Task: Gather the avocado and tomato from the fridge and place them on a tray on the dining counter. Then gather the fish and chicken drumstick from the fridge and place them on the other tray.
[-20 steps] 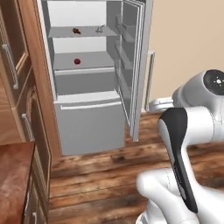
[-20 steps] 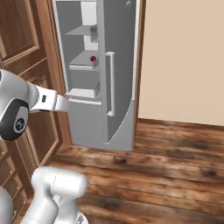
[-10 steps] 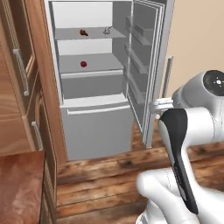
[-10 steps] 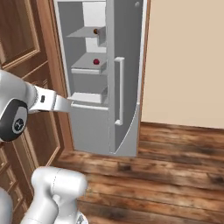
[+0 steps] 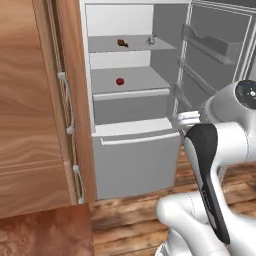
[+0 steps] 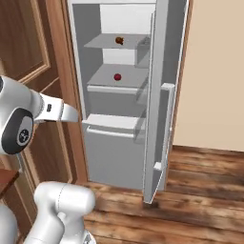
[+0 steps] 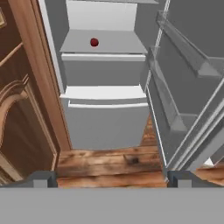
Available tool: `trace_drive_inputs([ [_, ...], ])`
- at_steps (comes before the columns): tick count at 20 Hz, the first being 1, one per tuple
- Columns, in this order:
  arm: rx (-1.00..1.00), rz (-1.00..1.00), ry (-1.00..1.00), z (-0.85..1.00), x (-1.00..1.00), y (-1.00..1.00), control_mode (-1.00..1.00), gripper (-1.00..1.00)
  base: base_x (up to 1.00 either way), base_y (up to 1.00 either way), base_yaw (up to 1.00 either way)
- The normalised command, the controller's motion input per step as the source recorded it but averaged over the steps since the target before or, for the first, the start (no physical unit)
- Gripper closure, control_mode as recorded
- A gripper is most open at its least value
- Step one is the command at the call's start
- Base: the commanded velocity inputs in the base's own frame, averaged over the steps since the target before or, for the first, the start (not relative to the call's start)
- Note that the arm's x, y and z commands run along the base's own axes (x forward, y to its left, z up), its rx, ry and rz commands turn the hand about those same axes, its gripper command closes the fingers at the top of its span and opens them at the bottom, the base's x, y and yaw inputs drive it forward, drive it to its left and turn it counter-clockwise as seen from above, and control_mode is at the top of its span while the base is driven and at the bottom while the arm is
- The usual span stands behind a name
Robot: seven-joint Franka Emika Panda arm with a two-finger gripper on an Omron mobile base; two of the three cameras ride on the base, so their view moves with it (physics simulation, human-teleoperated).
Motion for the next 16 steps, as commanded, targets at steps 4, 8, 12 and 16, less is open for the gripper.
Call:
trace_drive_inputs([
  [4,0.0,0.0,0.0,0.0,0.0,0.0,1.0,-1.0,0.93,0.35,0.0],
  [8,0.0,0.0,0.0,0.0,0.0,0.0,1.0,-1.0,0.9,-0.23,0.0],
  [12,0.0,0.0,0.0,0.0,0.0,0.0,1.0,-1.0,1.0,0.22,0.0],
  [16,0.0,0.0,0.0,0.0,0.0,0.0,1.0,-1.0,1.0,0.02,0.0],
])
